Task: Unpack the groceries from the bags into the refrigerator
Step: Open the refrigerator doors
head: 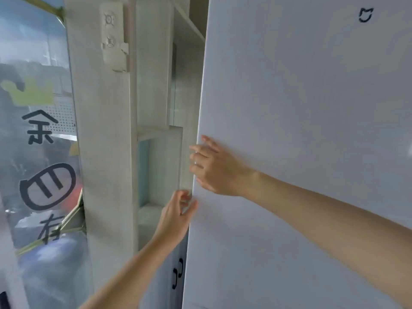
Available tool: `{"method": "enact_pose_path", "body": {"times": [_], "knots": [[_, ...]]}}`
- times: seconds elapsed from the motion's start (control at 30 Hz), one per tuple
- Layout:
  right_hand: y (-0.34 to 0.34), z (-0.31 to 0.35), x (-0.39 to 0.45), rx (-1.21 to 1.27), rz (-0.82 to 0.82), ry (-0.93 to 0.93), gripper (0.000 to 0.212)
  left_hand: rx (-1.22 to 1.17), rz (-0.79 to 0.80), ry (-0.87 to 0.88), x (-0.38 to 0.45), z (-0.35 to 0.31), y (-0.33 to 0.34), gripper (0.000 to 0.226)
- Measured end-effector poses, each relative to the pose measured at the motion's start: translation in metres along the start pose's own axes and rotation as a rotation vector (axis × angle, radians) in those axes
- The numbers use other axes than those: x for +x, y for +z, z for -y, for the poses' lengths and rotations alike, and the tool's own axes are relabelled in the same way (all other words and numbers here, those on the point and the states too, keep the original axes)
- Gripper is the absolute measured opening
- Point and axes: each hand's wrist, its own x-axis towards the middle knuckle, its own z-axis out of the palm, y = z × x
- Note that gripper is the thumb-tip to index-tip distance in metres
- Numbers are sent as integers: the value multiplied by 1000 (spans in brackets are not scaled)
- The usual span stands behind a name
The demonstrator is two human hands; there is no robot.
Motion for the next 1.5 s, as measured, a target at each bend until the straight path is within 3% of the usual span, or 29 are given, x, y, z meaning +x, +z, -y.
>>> {"method": "enact_pose_path", "body": {"times": [0.17, 0.67, 0.8, 1.17, 1.33, 1.5], "knots": [[9, 0, 4, -122, 34, -36, 27, -65, 194, -107, 10, 6, 8, 20], [1, 7, 5, -134, 38, -15, 27, -12, 242, -62, 15, 7, -3, 29], [-8, 14, -1, -86, -31, -32, 26, -55, 265, -69, 3, 11, -10, 26], [-92, 56, -21, 6, -24, 22, 32, -36, 230, -38, -75, -22, -43, 28], [-152, 99, -47, 72, -45, 178, 25, -19, 206, -30, -132, -55, -59, 24], [-226, 132, -81, 332, -150, 392, 17, -26, 193, 5, -188, -83, -65, 23]]}}
